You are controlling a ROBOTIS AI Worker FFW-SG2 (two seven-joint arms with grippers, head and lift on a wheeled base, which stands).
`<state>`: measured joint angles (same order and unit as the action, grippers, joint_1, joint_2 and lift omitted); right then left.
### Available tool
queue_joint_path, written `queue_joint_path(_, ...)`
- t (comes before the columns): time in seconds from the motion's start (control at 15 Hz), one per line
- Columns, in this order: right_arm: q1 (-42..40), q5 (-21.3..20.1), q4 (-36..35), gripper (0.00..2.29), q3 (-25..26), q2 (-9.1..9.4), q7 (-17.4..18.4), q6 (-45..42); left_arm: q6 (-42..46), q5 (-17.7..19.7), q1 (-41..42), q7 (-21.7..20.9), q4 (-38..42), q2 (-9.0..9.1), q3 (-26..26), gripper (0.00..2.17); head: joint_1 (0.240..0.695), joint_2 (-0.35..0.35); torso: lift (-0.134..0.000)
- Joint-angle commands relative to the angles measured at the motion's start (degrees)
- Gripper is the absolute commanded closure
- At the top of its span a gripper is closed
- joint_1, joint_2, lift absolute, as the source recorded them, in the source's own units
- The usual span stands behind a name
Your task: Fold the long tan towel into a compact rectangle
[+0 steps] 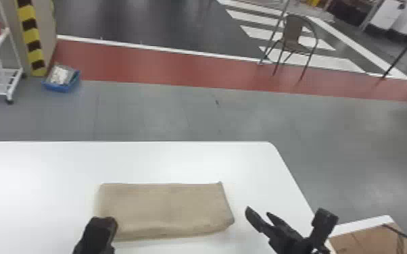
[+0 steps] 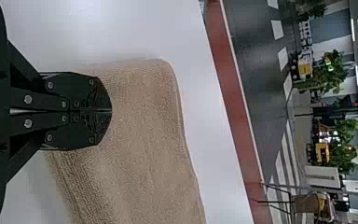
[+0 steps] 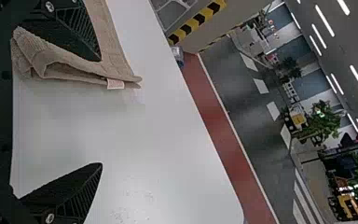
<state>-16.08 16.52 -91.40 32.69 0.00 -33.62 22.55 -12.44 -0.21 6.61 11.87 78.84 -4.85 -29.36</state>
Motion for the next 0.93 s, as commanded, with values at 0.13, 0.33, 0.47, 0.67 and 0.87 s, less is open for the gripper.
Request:
queue_joint_path(0.13, 0.0, 0.0, -0.7, 0.08, -1.0, 0.05, 0.4, 0.4, 0.0, -0.4, 1.5, -0.3, 0.4, -0.25, 3.0, 1.88, 0.695, -0.35, 0.0)
queue_joint_path(0.33, 0.8, -0.1, -0.7, 0.08, -1.7, 0.05, 1.3, 0.8, 0.2, -0.3, 2.5, -0.8, 1.1, -0.51, 4.5, 1.89, 0.695, -0.35, 0.0)
queue_joint_path(0.47, 1.8, -0.3, -0.2, 0.08, -2.6, 0.05, 2.3, 1.1, -0.2, -0.2, 3.9, -1.3, 3.4, -0.6, 5.0, 1.89, 0.695, -0.35, 0.0)
queue_joint_path(0.67, 4.7, -0.7, 1.0, 0.08, -3.7, 0.05, 4.4, 2.4, -2.3, -0.2, 7.2, -1.5, 11.0, -1.92, 4.8, 1.88, 0.695, -0.35, 0.0)
queue_joint_path(0.87, 8.1, -4.0, 2.6, 0.22, -5.9, 0.05, 5.7, 6.1, -3.5, -0.1, 9.0, -1.9, 16.0, -2.62, 4.9, 1.88, 0.695, -0.35, 0.0)
